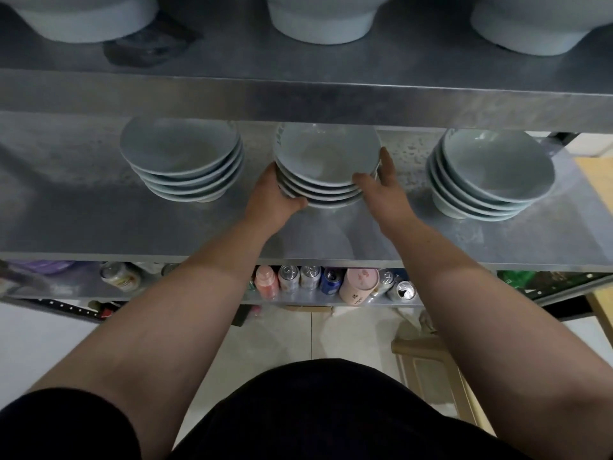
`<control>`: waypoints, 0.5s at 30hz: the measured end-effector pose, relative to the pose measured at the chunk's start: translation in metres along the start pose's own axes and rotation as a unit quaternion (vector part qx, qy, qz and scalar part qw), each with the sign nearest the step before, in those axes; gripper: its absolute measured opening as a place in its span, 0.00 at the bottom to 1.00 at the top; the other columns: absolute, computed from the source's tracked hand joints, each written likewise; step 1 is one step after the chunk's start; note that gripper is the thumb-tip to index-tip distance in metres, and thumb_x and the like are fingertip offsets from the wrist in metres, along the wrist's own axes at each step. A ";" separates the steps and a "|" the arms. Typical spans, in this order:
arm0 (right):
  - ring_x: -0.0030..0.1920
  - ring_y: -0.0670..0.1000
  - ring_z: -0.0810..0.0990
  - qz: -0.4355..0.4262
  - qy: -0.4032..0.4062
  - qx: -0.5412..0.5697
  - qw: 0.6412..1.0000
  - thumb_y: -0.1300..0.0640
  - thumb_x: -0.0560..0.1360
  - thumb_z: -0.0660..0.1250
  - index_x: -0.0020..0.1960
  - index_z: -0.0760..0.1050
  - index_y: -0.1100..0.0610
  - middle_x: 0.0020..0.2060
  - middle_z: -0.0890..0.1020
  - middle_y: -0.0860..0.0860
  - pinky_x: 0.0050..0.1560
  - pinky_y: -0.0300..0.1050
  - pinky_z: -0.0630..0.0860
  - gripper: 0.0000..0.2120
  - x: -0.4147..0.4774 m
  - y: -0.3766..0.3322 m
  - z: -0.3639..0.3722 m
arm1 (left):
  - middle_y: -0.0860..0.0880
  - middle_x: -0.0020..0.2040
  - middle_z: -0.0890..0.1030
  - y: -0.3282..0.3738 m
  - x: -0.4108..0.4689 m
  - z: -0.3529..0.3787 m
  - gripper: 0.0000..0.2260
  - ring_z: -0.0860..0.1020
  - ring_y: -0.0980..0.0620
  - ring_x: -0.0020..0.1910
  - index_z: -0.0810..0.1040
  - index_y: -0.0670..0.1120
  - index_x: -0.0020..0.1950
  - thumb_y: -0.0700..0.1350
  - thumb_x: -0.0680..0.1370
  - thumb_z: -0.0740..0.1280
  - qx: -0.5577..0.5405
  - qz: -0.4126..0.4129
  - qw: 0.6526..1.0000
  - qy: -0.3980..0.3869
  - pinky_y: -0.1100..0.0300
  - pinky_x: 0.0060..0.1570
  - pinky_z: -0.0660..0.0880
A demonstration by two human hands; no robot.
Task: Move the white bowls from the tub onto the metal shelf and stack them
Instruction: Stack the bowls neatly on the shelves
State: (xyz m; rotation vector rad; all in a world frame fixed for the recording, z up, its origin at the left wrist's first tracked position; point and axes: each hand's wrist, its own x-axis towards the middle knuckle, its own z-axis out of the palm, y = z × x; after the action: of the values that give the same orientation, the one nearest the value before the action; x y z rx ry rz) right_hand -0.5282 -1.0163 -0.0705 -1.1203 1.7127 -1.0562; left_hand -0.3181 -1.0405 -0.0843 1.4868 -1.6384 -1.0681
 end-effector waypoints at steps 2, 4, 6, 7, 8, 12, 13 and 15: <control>0.63 0.49 0.72 0.000 0.000 -0.002 1.000 0.48 0.74 0.67 0.79 0.51 0.42 0.71 0.70 0.49 0.65 0.49 0.70 0.38 0.001 -0.003 -0.001 | 0.50 0.67 0.76 0.002 0.006 -0.003 0.33 0.74 0.52 0.66 0.68 0.47 0.71 0.43 0.69 0.78 0.006 0.005 1.000 -0.017 0.56 0.66 0.70; 0.65 0.51 0.73 0.006 0.003 -0.005 1.000 0.47 0.74 0.67 0.79 0.52 0.42 0.71 0.71 0.50 0.66 0.51 0.71 0.39 0.001 -0.005 -0.002 | 0.49 0.69 0.74 0.003 0.011 -0.006 0.35 0.73 0.52 0.66 0.65 0.47 0.73 0.49 0.70 0.77 -0.014 -0.004 1.000 -0.026 0.56 0.66 0.70; 0.67 0.52 0.73 0.009 -0.007 -0.004 1.000 0.45 0.70 0.68 0.78 0.52 0.40 0.71 0.72 0.49 0.68 0.53 0.71 0.41 -0.002 -0.006 -0.001 | 0.49 0.74 0.68 0.001 0.015 -0.010 0.42 0.70 0.50 0.70 0.57 0.53 0.78 0.58 0.69 0.73 -0.033 -0.025 0.999 0.004 0.50 0.69 0.69; 0.66 0.51 0.74 0.010 -0.013 -0.001 1.000 0.43 0.68 0.69 0.78 0.52 0.39 0.70 0.73 0.49 0.69 0.54 0.71 0.42 -0.003 -0.004 -0.001 | 0.48 0.75 0.64 0.001 0.014 -0.011 0.42 0.68 0.48 0.72 0.54 0.56 0.78 0.60 0.69 0.71 -0.032 -0.030 0.999 0.015 0.48 0.70 0.67; 0.66 0.51 0.75 0.010 -0.017 0.003 1.000 0.42 0.67 0.70 0.77 0.53 0.38 0.69 0.74 0.48 0.69 0.55 0.71 0.44 -0.001 -0.001 -0.001 | 0.48 0.75 0.64 0.000 0.014 -0.011 0.40 0.67 0.48 0.72 0.54 0.57 0.78 0.60 0.70 0.69 -0.022 -0.020 0.999 0.017 0.48 0.70 0.67; 0.66 0.49 0.75 0.007 -0.028 -0.017 0.999 0.40 0.67 0.71 0.77 0.54 0.39 0.68 0.75 0.46 0.69 0.54 0.71 0.44 -0.003 0.002 -0.005 | 0.49 0.64 0.75 0.002 0.011 -0.007 0.27 0.74 0.52 0.61 0.70 0.51 0.70 0.55 0.71 0.67 0.025 0.047 0.999 0.000 0.53 0.64 0.73; 0.67 0.49 0.74 0.005 -0.026 -0.031 0.999 0.40 0.68 0.71 0.77 0.55 0.40 0.68 0.75 0.46 0.69 0.53 0.70 0.42 -0.008 -0.004 -0.007 | 0.50 0.62 0.76 0.007 0.008 -0.007 0.25 0.75 0.53 0.59 0.72 0.50 0.68 0.54 0.73 0.67 0.022 0.051 0.998 0.012 0.56 0.61 0.73; 0.66 0.47 0.74 -0.010 -0.016 -0.050 0.999 0.44 0.73 0.69 0.76 0.62 0.46 0.67 0.75 0.44 0.67 0.48 0.70 0.34 -0.018 -0.012 -0.016 | 0.51 0.62 0.75 0.013 0.005 -0.006 0.22 0.75 0.53 0.60 0.72 0.47 0.68 0.50 0.75 0.67 0.024 0.067 0.995 0.076 0.60 0.58 0.72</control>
State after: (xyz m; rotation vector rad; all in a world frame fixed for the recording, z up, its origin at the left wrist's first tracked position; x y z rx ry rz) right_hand -0.5349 -0.9986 -0.0511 -1.2138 1.7485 -0.9690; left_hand -0.3192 -1.0457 -0.0707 1.4292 -1.6404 -0.8279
